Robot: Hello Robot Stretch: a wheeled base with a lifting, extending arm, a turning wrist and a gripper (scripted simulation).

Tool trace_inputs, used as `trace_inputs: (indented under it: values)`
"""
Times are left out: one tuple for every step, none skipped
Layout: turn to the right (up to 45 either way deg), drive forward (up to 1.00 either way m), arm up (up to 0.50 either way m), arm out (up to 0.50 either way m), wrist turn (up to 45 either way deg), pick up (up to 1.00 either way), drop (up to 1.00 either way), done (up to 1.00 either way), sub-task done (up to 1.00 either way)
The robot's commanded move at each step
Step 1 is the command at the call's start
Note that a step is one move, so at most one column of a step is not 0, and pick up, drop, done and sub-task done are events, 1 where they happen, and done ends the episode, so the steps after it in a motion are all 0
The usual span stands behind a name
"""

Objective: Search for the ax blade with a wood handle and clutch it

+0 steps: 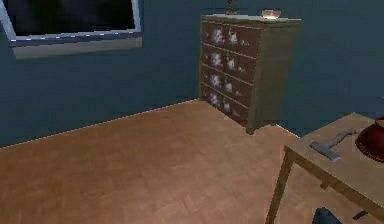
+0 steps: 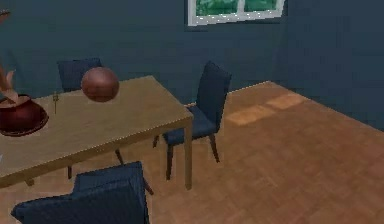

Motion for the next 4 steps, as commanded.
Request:
trace_inputs:
  values:
    - [12.0,0.0,0.0,0.0,0.0,0.0,0.0,0.0,0.0]
    - [0.0,1.0,0.0,0.0,0.0,0.0,0.0,0.0,0.0]
    - [3.0,0.0,0.0,0.0,0.0,0.0,0.0,0.0,0.0]
    - [-45.0,0.0,0.0,0.0,0.0,0.0,0.0,0.0,0.0]
